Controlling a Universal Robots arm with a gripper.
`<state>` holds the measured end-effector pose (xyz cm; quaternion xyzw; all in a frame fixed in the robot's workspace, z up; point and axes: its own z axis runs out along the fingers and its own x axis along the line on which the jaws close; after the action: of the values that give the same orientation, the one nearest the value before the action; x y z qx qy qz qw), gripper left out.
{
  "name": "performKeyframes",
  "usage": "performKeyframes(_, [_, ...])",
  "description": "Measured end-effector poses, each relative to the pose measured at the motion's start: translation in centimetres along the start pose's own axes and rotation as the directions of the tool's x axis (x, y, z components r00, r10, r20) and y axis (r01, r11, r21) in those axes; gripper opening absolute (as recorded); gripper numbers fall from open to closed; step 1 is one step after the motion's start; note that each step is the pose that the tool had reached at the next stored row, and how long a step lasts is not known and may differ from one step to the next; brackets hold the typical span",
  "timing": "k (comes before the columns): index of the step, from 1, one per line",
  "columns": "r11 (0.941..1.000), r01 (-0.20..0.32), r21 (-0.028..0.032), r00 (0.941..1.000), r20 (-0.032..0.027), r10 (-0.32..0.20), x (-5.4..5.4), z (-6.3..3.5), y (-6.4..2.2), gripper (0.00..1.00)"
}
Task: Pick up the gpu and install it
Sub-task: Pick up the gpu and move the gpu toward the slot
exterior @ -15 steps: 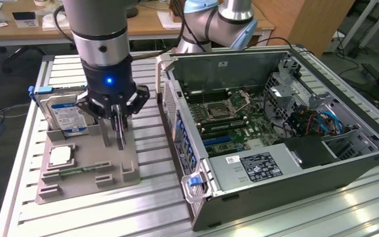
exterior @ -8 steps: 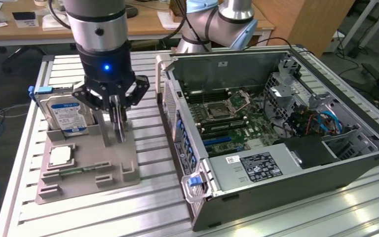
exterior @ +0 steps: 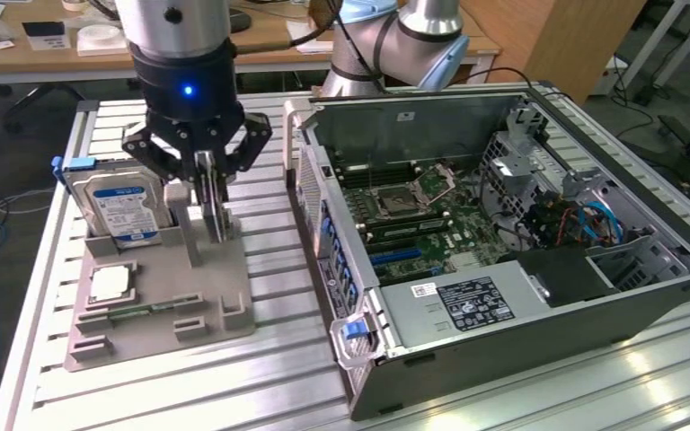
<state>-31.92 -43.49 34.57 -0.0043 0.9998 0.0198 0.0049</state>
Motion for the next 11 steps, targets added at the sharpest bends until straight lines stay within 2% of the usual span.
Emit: performKeyframes(11, [1.0000,0.000,-0.0001,1.0000,0.0001,0.000,0.0,-3.52,0.14,0.28])
